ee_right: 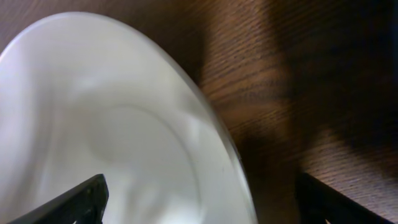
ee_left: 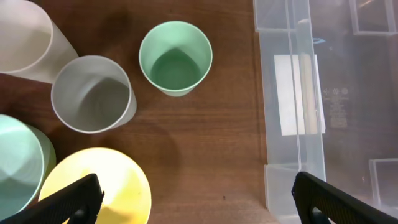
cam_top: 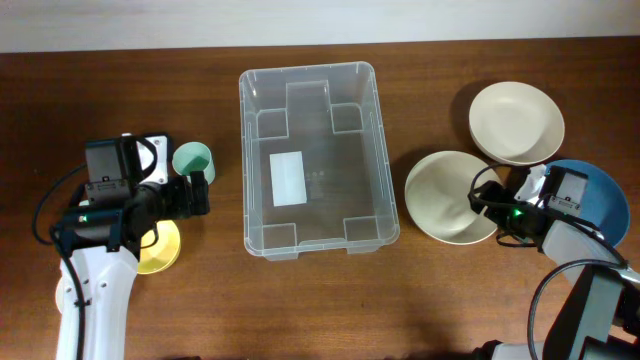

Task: Pack container
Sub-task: 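Move the right gripper to the front cream bowl and grasp its rim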

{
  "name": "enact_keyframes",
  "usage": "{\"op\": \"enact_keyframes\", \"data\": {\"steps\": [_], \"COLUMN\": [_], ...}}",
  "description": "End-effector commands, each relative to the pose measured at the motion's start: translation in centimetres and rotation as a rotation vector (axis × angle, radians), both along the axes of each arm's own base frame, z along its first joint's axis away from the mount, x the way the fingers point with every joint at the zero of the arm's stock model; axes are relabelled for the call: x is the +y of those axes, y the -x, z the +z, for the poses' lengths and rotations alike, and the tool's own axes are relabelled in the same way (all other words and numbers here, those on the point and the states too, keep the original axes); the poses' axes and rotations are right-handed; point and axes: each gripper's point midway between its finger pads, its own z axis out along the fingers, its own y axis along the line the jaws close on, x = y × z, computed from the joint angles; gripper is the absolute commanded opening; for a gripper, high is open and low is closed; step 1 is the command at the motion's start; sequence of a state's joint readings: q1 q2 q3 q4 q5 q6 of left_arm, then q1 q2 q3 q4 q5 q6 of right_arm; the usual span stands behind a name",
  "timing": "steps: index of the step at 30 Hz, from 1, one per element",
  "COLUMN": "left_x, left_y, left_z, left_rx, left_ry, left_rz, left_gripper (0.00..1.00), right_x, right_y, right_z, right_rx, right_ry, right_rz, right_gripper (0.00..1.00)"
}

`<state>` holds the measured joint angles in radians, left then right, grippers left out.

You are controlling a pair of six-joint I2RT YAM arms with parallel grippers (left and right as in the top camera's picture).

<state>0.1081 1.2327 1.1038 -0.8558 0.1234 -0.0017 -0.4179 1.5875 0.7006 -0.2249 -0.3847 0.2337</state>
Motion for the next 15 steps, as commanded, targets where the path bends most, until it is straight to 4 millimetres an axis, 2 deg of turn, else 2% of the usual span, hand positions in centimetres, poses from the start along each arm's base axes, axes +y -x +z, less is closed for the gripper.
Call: {"op": "enact_keyframes", "data": {"steps": [1, 5, 6, 8, 10, 14, 15], "left_x": [0.19, 0.2, 0.2, 0.2, 0.2, 0.2, 0.2], "left_y": [-0.59, -0.63, -0.63, -0.63, -0.63, -0.62, -0.62], "left_z": [1.04, 1.06, 1.06, 1.06, 1.06, 1.06, 1.06], "left_rx": [-0.037, -0.039, -0.039, -0.039, -0.039, -0.038, -0.038], "left_ry": [0.0, -0.001, -0.001, -0.001, -0.001, 0.0, 0.0], "left_rz": [0.009, 0.009, 0.009, 0.009, 0.009, 0.009, 0.009], "left_gripper": [0.99, 0.99, 0.99, 0.99, 0.99, 0.99, 0.99], "right_x": [1.26, 1.34, 1.38, 1.4, 1.43, 1.43, 1.43], "right_y": [2.98, 3.12, 3.17, 3.24, 3.29, 3.29, 3.29], "right_z": [-3.5, -3.54, -3.55, -3.58, -3.6, -3.6, -3.6], "right_rx": [0.136, 0.141, 0.144, 0.147, 0.149, 0.149, 0.149], "right_ry": [-0.062, -0.067, -0.069, -0.07, -0.071, -0.071, -0.071], "right_rz": [-0.011, -0.01, -0.01, -0.01, -0.01, -0.01, -0.01], "right_gripper": [0.78, 0.64, 0.56, 0.48, 0.33, 0.21, 0.13]}}
